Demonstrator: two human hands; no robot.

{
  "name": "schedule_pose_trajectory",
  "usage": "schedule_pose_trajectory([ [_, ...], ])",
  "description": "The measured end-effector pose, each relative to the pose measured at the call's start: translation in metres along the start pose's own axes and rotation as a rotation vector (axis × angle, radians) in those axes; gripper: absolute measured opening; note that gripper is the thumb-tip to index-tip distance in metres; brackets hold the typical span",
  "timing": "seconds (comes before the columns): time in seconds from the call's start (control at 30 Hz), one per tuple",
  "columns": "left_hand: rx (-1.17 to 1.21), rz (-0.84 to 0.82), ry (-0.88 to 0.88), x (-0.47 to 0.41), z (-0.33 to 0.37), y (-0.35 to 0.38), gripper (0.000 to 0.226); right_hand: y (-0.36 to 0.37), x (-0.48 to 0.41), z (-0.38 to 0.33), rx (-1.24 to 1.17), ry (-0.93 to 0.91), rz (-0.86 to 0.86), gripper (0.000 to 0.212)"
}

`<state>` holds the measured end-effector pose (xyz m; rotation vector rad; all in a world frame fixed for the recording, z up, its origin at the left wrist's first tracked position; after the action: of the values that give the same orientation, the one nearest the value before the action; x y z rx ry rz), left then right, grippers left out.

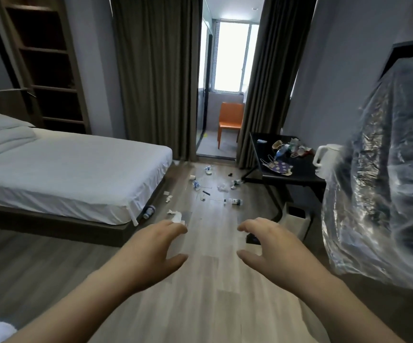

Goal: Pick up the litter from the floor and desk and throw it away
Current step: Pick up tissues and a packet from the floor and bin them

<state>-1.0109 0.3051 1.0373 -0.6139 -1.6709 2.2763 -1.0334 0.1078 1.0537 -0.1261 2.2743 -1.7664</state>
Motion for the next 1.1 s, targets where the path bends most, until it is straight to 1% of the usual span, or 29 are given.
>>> schedule_pose_trajectory([
  [0.27, 0.038, -0.023, -0.044, -0.127, -0.105, 0.034, 0.051, 0.048, -0.155, 0.036, -0.004, 0.013, -0.037, 0.044],
  [0.5, 0.054, -0.027, -0.048, -0.259, -0.205, 0.039, 0.050, 0.076, -0.300, 0.065, -0.043, 0.077, -0.043, 0.045],
  [0.67, 0.078, -0.075, -0.031, -0.339, -0.237, 0.061, 0.043, 0.101, -0.374, 0.103, -0.067, 0.134, -0.106, 0.046],
  [0.77, 0.078, -0.109, -0.040, -0.393, -0.254, 0.078, 0.042, 0.113, -0.425, 0.134, -0.066, 0.142, -0.114, 0.046],
  [0.87, 0.071, -0.120, -0.069, -0.452, -0.275, 0.095, 0.043, 0.127, -0.484, 0.167, -0.070, 0.111, -0.119, 0.046],
  [1.1, 0.075, -0.160, -0.167, -0.583, -0.312, 0.121, 0.039, 0.145, -0.623, 0.246, -0.060, 0.049, -0.175, 0.046],
])
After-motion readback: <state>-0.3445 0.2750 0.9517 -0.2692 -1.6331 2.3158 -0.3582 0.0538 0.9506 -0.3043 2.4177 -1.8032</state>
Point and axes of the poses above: each hand's wrist, its own x-axis away from the middle knuckle, its own y-axis out of the palm, z = x × y, the point moved 8 cm from there along -x, towards the middle knuckle
